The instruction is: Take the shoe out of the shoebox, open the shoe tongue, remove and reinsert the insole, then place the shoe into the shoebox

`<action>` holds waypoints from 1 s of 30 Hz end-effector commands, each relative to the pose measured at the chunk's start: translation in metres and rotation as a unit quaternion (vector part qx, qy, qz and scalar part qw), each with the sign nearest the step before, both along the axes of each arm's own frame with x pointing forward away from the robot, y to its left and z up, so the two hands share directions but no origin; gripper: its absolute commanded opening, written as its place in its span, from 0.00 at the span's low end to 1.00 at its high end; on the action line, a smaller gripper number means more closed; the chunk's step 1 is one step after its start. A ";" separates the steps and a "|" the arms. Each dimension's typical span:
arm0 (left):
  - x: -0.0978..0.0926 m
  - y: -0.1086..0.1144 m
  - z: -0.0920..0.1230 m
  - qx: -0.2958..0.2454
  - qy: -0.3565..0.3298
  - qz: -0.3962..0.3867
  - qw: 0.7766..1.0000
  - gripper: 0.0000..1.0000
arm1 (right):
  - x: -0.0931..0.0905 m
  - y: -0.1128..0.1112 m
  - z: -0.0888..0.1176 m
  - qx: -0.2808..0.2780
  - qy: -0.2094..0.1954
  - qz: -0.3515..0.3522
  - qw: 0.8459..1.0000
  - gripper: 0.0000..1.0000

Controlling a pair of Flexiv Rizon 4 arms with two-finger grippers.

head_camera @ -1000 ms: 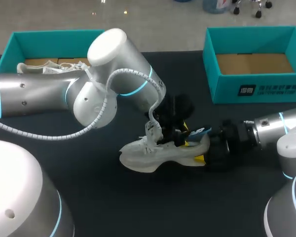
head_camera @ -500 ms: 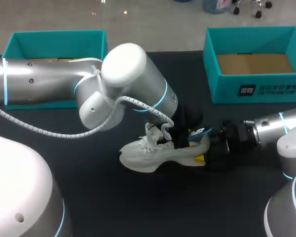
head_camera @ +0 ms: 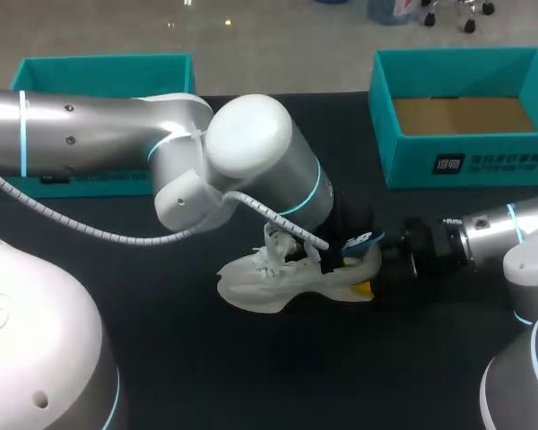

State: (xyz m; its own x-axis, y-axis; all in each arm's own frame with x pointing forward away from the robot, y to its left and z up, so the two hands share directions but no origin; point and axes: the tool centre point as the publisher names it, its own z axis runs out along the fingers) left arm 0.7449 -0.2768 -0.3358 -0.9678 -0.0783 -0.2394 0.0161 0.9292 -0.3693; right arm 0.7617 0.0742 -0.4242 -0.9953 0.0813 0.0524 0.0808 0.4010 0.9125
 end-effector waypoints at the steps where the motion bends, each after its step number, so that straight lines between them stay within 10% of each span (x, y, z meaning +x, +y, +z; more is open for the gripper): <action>1: -0.001 -0.006 -0.005 0.010 -0.005 0.005 1.000 0.47 | 0.001 0.002 -0.005 -0.001 0.000 0.000 1.000 0.00; 6: 0.002 -0.006 -0.009 0.015 -0.007 0.009 1.000 0.40 | 0.001 0.002 -0.005 -0.001 0.000 0.000 1.000 0.00; 15: 0.003 -0.004 -0.009 0.013 -0.007 0.016 1.000 0.00 | 0.001 0.002 -0.005 -0.001 0.000 0.000 1.000 0.00; 30: -0.008 0.005 0.029 -0.022 -0.005 0.013 1.000 0.00 | 0.001 0.002 -0.005 -0.001 0.000 0.000 1.000 0.00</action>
State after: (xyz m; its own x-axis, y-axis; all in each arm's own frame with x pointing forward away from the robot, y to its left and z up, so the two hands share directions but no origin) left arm 0.7402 -0.2790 -0.3184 -0.9633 -0.1136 -0.2433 -0.0043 0.9125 -0.4091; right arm 0.7617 0.0741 -0.4241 -0.9953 0.0814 0.0524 0.0808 0.4010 0.9125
